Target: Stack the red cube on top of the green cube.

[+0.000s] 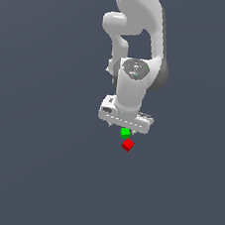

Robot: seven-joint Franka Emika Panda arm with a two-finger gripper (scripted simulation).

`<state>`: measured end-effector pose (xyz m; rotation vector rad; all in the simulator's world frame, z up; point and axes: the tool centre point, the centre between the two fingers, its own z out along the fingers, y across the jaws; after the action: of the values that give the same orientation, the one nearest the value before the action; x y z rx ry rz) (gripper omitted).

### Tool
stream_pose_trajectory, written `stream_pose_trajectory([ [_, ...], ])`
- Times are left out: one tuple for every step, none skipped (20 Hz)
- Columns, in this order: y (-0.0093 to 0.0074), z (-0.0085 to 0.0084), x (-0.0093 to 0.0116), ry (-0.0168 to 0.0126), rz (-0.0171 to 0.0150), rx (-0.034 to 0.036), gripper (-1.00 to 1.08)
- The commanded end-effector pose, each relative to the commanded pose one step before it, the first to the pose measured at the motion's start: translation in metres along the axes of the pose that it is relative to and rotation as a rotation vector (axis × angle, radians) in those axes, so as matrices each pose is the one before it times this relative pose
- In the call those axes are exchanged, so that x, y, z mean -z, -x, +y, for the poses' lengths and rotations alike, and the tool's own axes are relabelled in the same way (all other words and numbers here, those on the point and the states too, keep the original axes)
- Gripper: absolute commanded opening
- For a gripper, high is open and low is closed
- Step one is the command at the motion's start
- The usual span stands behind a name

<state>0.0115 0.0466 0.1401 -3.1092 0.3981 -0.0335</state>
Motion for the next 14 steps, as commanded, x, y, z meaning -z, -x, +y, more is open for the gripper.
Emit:
stream_pose_trajectory([
  [0.00142,-0.00619,-0.00904,0.00225,-0.00200,-0.05694,1.00],
  [0.00053,-0.00249,-0.00362,0.00084,-0.00084,-0.02277,1.00],
  [0.00053,-0.00250,-0.00364,0.00084,-0.00084,-0.02290,1.00],
  [0.00052,-0.00253,-0.00366,0.00084,-0.00085,-0.02304,1.00],
  [0.00051,-0.00255,-0.00369,0.00083,-0.00086,-0.02319,1.00],
  [0.00050,-0.00256,-0.00371,0.00083,-0.00088,-0.02336,1.00],
  [0.00050,-0.00259,-0.00374,0.00082,-0.00089,-0.02351,1.00],
  [0.00048,-0.00257,-0.00370,0.00080,-0.00089,-0.02324,1.00],
  [0.00045,-0.00246,-0.00353,0.00075,-0.00086,-0.02222,1.00],
  [0.00042,-0.00235,-0.00337,0.00070,-0.00083,-0.02117,1.00],
  [0.00038,-0.00224,-0.00319,0.00065,-0.00080,-0.02009,1.00],
  [0.00034,-0.00212,-0.00302,0.00060,-0.00078,-0.01901,1.00],
  [0.00032,-0.00201,-0.00284,0.00055,-0.00074,-0.01789,1.00],
  [0.00028,-0.00188,-0.00266,0.00050,-0.00071,-0.01678,1.00],
])
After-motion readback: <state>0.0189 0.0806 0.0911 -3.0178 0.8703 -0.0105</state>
